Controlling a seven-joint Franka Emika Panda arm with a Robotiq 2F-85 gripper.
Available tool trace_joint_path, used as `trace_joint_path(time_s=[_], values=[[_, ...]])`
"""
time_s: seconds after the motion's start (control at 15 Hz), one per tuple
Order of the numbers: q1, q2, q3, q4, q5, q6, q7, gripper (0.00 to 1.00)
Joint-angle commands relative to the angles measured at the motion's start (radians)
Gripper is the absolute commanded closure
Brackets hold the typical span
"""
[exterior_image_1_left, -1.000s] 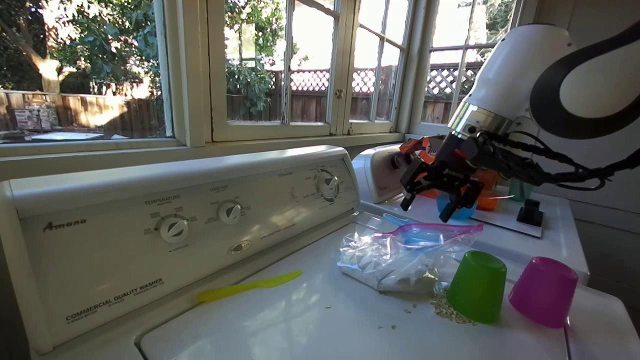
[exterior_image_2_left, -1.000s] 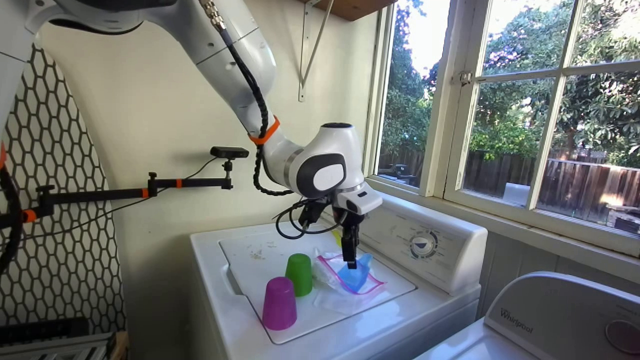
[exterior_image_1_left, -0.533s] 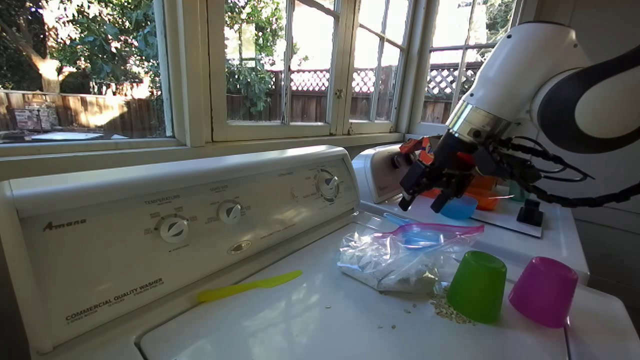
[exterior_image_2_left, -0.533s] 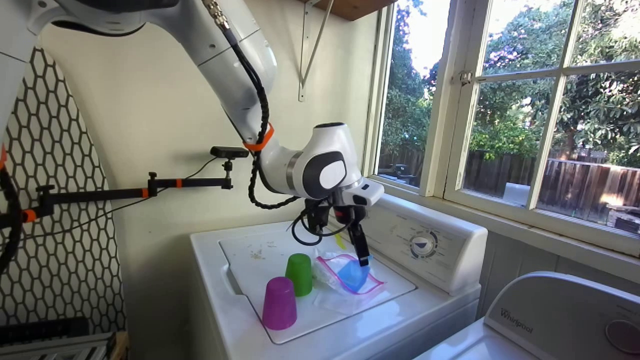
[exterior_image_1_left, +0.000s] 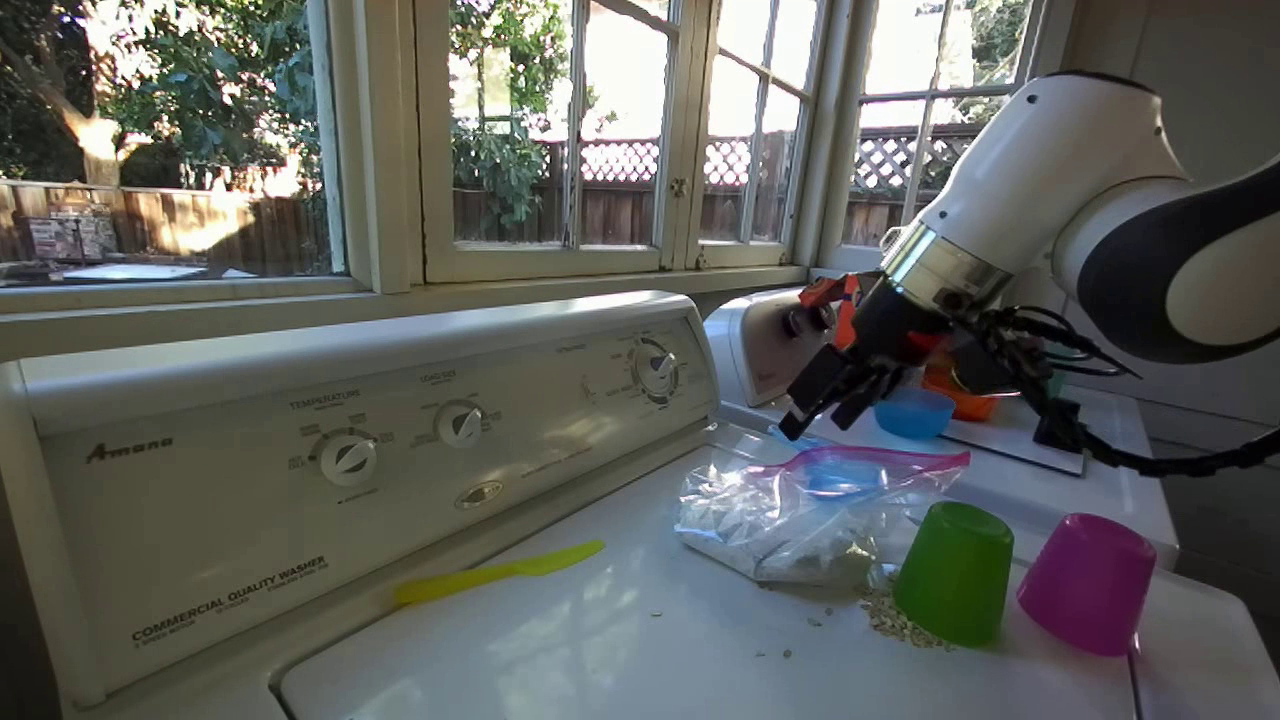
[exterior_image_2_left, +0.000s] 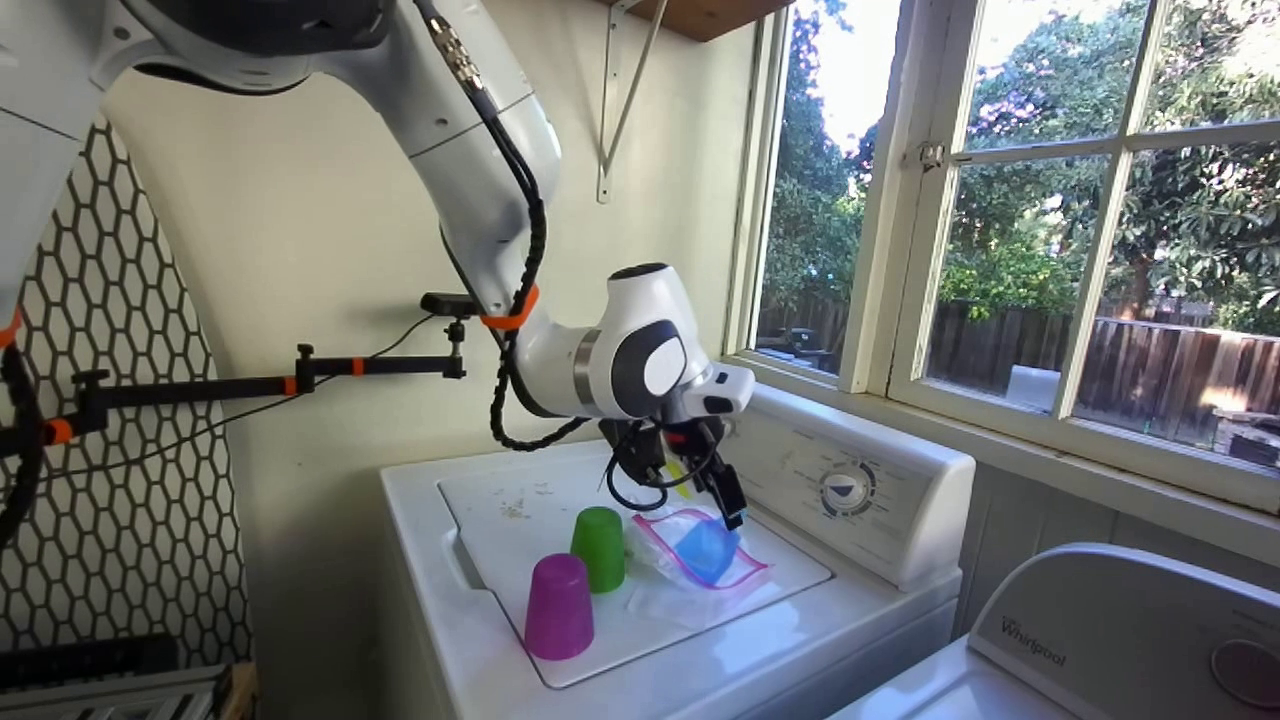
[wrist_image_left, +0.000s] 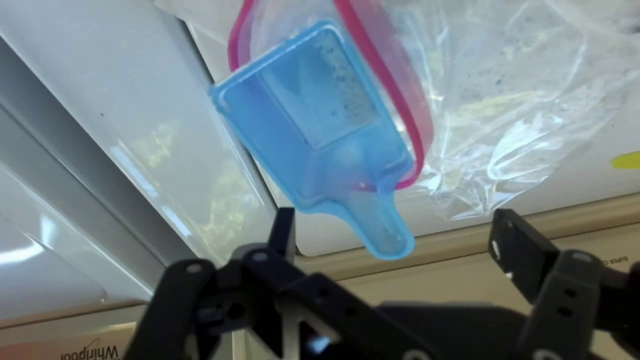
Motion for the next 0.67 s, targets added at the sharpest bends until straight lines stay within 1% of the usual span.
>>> trace_joint_path(time_s=[0.0,0.4,0.47,0.53,0.6], values=[[0.055,0.035,-0.068,0.032,-0.108,0.036,0.022,0.00],[0.121,0.080,-0.157,0.077,-0.208,0.052,0.035,0.00],[0.129,0.087,-0.168,0.082,-0.216,0.050,0.035,0.03],[0.137,0.095,-0.178,0.087,-0.222,0.051,0.035,0.26],[0.145,0.102,-0.186,0.092,-0.224,0.052,0.035,0.28]])
